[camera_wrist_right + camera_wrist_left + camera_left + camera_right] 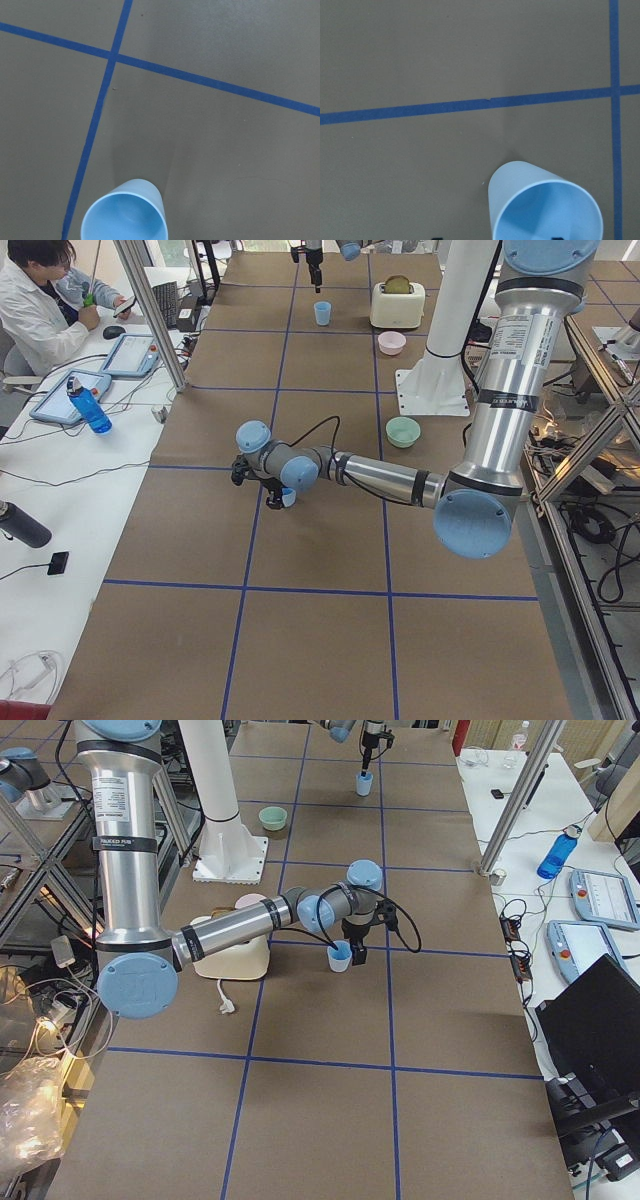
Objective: Stack blue cups with both arms
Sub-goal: 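Close the left gripper on its blue cup while the right gripper grasps the other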
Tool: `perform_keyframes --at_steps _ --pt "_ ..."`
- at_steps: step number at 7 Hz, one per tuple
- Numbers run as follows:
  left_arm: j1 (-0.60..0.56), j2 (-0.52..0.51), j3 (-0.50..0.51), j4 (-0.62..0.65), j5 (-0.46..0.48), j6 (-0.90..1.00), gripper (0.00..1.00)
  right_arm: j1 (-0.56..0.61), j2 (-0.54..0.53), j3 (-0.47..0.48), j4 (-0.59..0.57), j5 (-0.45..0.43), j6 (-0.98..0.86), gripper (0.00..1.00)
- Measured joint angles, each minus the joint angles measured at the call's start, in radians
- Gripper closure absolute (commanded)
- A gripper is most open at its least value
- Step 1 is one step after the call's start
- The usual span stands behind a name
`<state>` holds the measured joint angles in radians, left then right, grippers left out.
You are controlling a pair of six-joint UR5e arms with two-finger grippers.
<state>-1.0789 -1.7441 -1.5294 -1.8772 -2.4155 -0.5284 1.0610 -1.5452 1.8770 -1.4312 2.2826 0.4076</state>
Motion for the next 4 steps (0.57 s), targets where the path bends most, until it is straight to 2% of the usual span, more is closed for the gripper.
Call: perform_keyframes --at_steps 1,2,4 --pt "0.006 0.000 0.002 -0.005 0.000 -0.001 0.85 -0.001 0.000 0.000 0.000 0.000 0.000 0.02" --pt "0.008 0.000 0.000 -0.008 0.000 0.000 1.00 -0.002 0.000 0.001 0.000 0.000 0.000 0.02" --pt "0.009 0.002 -0.001 -0.029 -0.001 -0.003 1.00 -0.002 0.000 0.001 0.000 -0.002 0.000 0.02"
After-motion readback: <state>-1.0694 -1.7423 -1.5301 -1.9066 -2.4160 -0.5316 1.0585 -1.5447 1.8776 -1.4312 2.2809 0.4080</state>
